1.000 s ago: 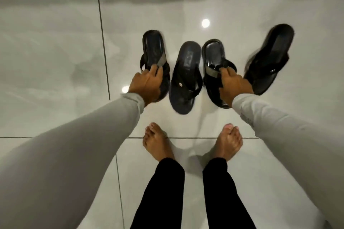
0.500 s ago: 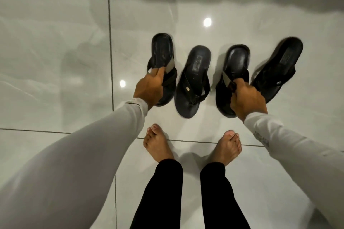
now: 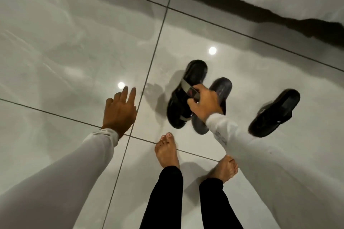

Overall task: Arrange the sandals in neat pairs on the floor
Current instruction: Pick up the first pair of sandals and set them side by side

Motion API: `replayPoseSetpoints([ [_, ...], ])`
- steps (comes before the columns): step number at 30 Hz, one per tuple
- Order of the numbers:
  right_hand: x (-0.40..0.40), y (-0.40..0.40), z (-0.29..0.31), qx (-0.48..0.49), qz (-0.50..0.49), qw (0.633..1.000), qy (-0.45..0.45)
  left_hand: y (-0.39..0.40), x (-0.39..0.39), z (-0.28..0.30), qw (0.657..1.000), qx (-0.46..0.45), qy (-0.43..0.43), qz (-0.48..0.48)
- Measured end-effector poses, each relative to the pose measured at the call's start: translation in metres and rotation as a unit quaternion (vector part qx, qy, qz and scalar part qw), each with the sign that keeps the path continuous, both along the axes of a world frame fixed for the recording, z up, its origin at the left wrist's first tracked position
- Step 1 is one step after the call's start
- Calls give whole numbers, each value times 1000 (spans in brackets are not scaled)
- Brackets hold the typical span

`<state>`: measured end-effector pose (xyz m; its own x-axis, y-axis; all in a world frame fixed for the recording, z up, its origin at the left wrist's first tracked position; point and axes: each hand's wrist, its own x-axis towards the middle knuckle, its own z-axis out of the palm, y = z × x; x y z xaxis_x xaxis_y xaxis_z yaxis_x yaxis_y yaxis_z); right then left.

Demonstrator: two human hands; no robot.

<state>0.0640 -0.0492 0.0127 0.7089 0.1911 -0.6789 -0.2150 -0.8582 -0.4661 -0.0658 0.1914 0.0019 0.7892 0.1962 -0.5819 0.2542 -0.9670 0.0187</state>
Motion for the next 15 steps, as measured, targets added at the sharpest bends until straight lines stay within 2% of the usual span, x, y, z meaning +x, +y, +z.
replayPoseSetpoints([
  [3,4,51,-31,19,45,996,77,25,-15,-5,1000,11,7,13],
  [5,3,66,-46,5,75,993,95,31,-21,-8,1000,14,14,15],
  [10,-8,40,-56,-101,121,986,59,16,-9,-18,999,-8,44,21],
  [15,-15,-13,-65,-166,169,971,19,-14,54,-45,995,-57,78,35],
])
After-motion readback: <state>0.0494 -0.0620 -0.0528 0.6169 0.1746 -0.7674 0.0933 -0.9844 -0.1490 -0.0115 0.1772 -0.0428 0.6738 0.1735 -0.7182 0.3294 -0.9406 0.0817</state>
